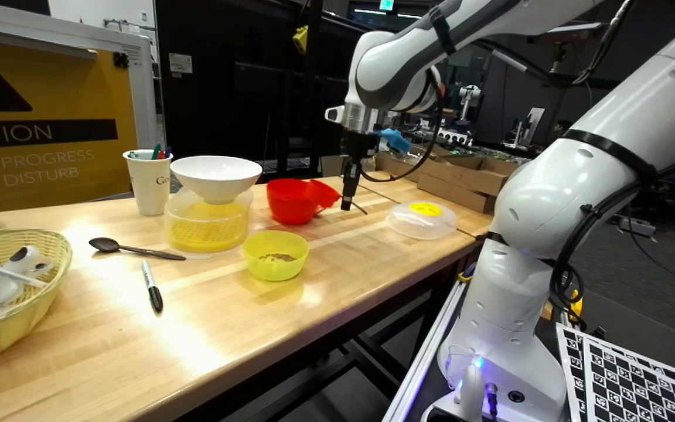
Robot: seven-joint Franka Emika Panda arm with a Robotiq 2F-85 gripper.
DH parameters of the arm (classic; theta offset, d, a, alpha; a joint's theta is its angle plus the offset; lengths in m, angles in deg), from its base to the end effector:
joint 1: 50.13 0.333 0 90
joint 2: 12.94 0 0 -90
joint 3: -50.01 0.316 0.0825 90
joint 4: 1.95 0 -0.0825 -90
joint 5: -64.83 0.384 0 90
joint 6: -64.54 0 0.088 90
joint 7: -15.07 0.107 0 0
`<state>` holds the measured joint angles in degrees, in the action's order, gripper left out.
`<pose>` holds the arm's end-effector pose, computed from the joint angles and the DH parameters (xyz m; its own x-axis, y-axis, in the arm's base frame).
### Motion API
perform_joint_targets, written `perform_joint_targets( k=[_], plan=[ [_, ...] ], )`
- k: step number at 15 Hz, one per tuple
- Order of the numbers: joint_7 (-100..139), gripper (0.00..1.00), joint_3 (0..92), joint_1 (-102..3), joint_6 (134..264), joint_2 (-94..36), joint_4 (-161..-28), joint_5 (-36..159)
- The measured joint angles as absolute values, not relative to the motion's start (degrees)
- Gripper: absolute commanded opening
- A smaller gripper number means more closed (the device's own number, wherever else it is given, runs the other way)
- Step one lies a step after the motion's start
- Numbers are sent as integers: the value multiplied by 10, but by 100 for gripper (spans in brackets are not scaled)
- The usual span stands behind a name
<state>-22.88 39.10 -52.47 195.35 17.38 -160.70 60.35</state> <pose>0.3479 -0.0778 0.3670 0.8741 0.4832 0.0504 0.4840 -0.8751 -0.0048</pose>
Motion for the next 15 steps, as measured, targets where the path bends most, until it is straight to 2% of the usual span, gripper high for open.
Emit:
perform_joint_targets(
  k=[5,15],
  plan=[
    [-218,4,396,-530,1923,219,-1607,561],
    [-189,4,405,-534,1922,230,-1605,502]
  ],
)
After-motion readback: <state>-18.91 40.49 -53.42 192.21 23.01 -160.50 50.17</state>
